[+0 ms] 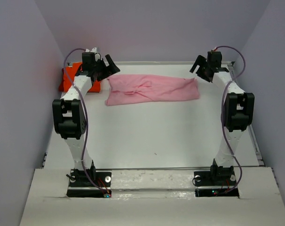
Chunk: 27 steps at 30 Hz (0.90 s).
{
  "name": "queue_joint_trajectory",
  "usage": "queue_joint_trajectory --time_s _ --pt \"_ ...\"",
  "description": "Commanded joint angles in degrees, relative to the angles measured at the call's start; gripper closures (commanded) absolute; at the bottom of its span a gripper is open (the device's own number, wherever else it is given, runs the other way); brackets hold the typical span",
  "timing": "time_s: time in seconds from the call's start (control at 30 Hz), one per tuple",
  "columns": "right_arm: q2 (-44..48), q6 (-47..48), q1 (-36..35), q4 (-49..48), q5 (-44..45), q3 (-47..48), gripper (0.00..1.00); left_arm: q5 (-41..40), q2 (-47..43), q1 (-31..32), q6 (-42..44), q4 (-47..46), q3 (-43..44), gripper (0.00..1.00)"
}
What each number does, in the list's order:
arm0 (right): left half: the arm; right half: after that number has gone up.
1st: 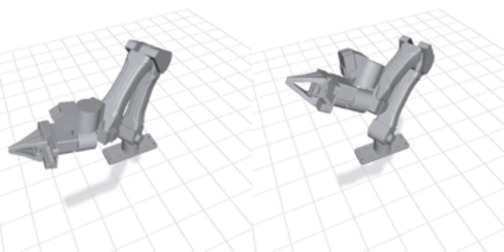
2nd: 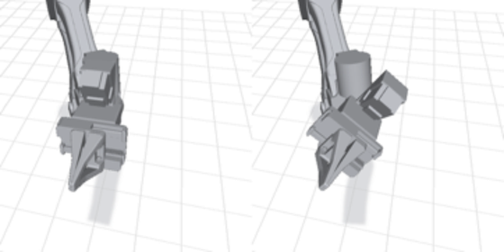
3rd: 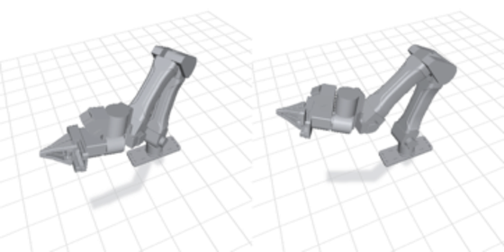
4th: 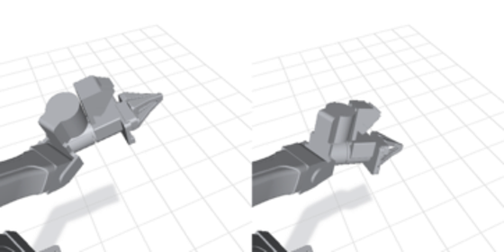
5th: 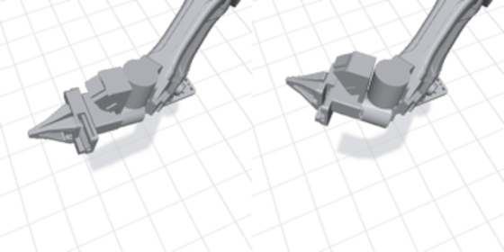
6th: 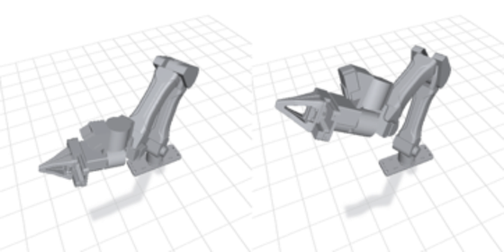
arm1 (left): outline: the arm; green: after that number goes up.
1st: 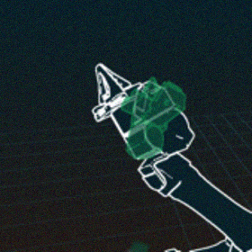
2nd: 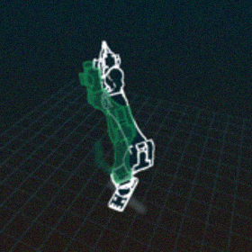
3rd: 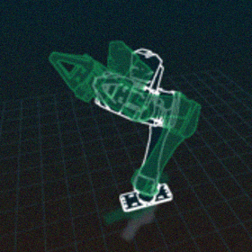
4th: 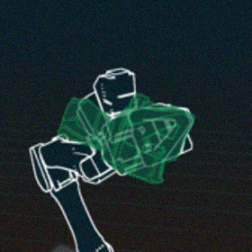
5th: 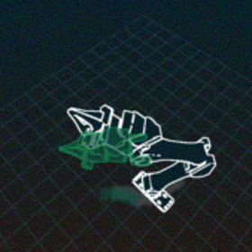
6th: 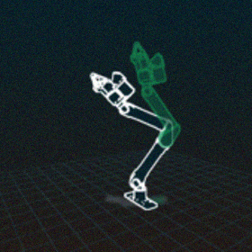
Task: Fold and stack the t-shirts
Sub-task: Fold the other side of the tshirt into a rectangle
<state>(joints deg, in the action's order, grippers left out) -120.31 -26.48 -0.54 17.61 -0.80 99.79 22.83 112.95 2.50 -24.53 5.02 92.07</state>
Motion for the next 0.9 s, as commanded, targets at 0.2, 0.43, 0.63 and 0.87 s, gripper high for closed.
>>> queue_joint_trajectory --time_s 0.2,0.43,0.63,0.87 --pt "3.8 2.2 -5.1 -1.7 -6.5 -0.9 0.10 2.0 -13.6 3.4 -1.7 -4.6 -9.5 0.01" --pt "-1.6 0.3 -6.1 -1.7 -10.3 1.8 0.11 0.7 -12.2 7.4 -3.0 -8.8 -14.9 0.01" --pt "-4.5 -1.3 -6.1 -1.8 -10.6 2.5 0.11 -1.9 -8.5 11.3 -4.1 -10.9 -16.3 0.01" --pt "-4.2 -0.2 -6.1 -1.5 -8.3 -0.4 0.11 -2.1 -2.3 12.0 -5.1 -11.8 -15.7 0.01"
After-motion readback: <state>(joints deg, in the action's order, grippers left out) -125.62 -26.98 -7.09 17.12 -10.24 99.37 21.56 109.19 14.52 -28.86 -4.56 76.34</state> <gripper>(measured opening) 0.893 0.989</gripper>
